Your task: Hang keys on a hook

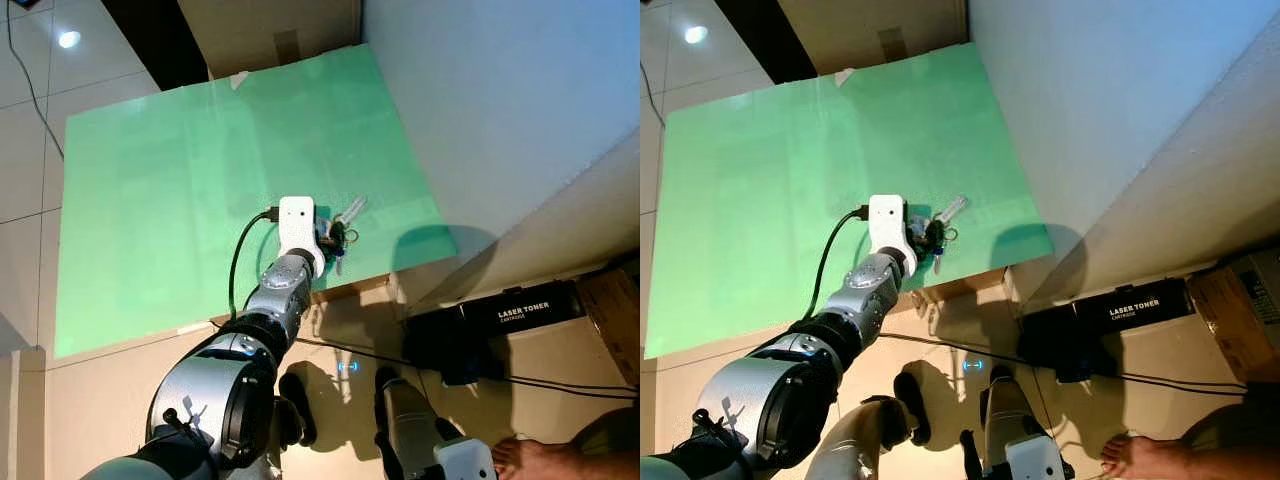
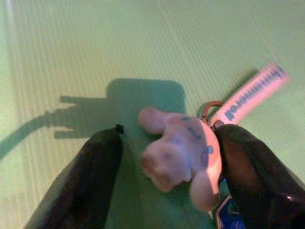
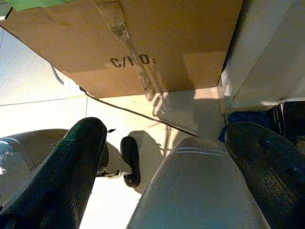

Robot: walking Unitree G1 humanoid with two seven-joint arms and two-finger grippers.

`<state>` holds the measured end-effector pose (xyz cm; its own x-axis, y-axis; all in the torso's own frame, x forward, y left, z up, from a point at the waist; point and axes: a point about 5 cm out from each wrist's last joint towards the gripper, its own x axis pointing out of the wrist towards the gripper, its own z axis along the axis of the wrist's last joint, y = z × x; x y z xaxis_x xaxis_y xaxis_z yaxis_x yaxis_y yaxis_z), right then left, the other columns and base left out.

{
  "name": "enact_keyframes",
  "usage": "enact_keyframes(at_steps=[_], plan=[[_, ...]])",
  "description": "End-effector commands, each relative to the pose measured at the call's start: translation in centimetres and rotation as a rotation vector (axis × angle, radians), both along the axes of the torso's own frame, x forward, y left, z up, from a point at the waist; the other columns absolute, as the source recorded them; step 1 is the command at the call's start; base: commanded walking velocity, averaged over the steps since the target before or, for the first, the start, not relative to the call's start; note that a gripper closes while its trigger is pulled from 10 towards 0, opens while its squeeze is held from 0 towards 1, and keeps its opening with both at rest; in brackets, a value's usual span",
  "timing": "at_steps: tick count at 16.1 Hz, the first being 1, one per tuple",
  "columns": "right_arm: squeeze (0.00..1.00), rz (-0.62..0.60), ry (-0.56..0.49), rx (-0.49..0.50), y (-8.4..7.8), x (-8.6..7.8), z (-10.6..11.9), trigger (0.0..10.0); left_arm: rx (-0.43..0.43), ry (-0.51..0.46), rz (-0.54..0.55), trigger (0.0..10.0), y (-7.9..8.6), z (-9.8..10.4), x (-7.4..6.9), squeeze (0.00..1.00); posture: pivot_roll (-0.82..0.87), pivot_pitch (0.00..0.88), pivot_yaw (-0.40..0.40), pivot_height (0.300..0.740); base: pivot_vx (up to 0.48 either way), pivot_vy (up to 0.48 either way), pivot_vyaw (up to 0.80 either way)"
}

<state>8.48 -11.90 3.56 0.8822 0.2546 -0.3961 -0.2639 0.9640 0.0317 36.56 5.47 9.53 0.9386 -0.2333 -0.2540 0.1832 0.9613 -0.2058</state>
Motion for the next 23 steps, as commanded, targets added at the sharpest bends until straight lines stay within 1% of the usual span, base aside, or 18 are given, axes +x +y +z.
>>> enact_keyframes(at_steps=[1,5,8,10,11,12,13,14,15,16,17,18,19,20,21,22,23], plan=[[0.00,-0.006,0.034,-0.004,-0.1,-0.7,-0.5,10.0,-0.004,0.068,-0.017,0.0,-0.4,-1.6,-0.9,0.00,-0.50,0.399,0.104,0.740,0.000,0.000,0.00],[0.00,-0.003,0.038,-0.004,-0.2,-0.8,-0.4,10.0,0.013,0.056,-0.053,0.0,-0.8,-1.8,-1.2,0.00,-0.50,0.406,0.095,0.740,0.000,0.000,0.00],[0.00,0.000,0.032,-0.002,-0.4,-0.2,-0.7,10.0,0.031,0.060,-0.058,0.0,-0.2,-2.3,-1.4,0.00,-0.48,0.385,0.096,0.740,0.000,0.000,0.00],[0.00,-0.001,0.017,-0.002,-0.7,0.6,-1.0,10.0,0.026,0.032,-0.056,0.0,0.3,-1.8,-1.0,0.00,-0.44,0.351,0.108,0.740,0.000,0.000,0.00],[0.00,-0.009,-0.025,-0.002,-1.3,2.3,-0.9,10.0,0.007,-0.041,-0.064,0.0,0.8,-0.2,-0.1,0.00,-0.39,0.293,0.127,0.740,0.000,0.000,0.00],[0.00,-0.021,-0.084,-0.004,-1.7,4.0,0.4,10.0,-0.007,-0.136,-0.068,0.0,1.6,1.8,0.9,0.00,-0.35,0.232,0.141,0.740,0.000,0.000,0.00],[0.00,-0.028,-0.107,-0.006,-1.9,4.9,0.8,10.0,-0.014,-0.184,-0.066,0.0,2.1,2.9,1.4,0.00,-0.32,0.197,0.141,0.740,0.000,0.000,0.00],[0.00,-0.052,-0.141,-0.003,-2.3,6.9,1.1,10.0,-0.019,-0.259,-0.059,0.0,3.1,4.7,2.2,0.00,-0.27,0.118,0.146,0.740,0.000,0.000,0.00],[0.00,-0.099,-0.187,0.013,-3.0,9.4,1.7,10.0,-0.028,-0.350,-0.040,0.0,4.9,7.1,3.1,0.00,-0.24,0.071,0.146,0.740,0.000,0.000,0.00],[0.00,-0.120,-0.208,0.031,-3.3,10.6,2.0,10.0,-0.017,-0.389,-0.025,0.0,5.9,8.2,3.5,0.00,-0.21,0.033,0.145,0.740,0.000,0.000,0.00],[0.00,-0.151,-0.253,0.058,-3.9,13.1,2.7,10.0,0.028,-0.461,-0.007,0.0,8.4,10.2,3.9,0.00,-0.18,0.000,0.143,0.740,0.000,0.000,0.00],[0.00,-0.158,-0.265,0.067,-4.0,13.6,2.9,10.0,0.049,-0.475,0.003,0.0,9.3,10.4,3.8,0.00,-0.17,0.000,0.144,0.740,0.000,0.000,0.00],[0.00,-0.185,-0.294,0.085,-4.2,14.6,3.6,10.0,0.101,-0.483,0.021,0.0,11.7,9.6,3.1,0.00,-0.14,0.000,0.141,0.740,0.000,0.000,0.00],[0.00,-0.200,-0.304,0.094,-4.3,15.0,3.9,10.0,0.122,-0.486,0.027,0.0,12.6,9.2,2.7,0.00,-0.14,0.000,0.140,0.740,0.000,0.000,0.00],[0.00,-0.234,-0.316,0.122,-4.7,15.5,4.3,10.0,0.148,-0.484,0.034,0.0,13.8,8.0,1.6,0.00,-0.12,0.000,0.132,0.740,0.000,0.000,0.00],[0.00,-0.264,-0.316,0.150,-5.1,15.7,4.2,10.0,0.148,-0.462,0.051,0.0,14.2,6.6,0.4,0.00,-0.08,0.000,0.115,0.740,0.000,0.000,0.00],[0.00,-0.285,-0.312,0.173,-5.2,16.1,4.0,10.0,0.118,-0.415,0.079,0.0,14.1,4.8,-1.0,0.00,-0.07,0.000,0.105,0.740,0.000,0.000,0.00]])
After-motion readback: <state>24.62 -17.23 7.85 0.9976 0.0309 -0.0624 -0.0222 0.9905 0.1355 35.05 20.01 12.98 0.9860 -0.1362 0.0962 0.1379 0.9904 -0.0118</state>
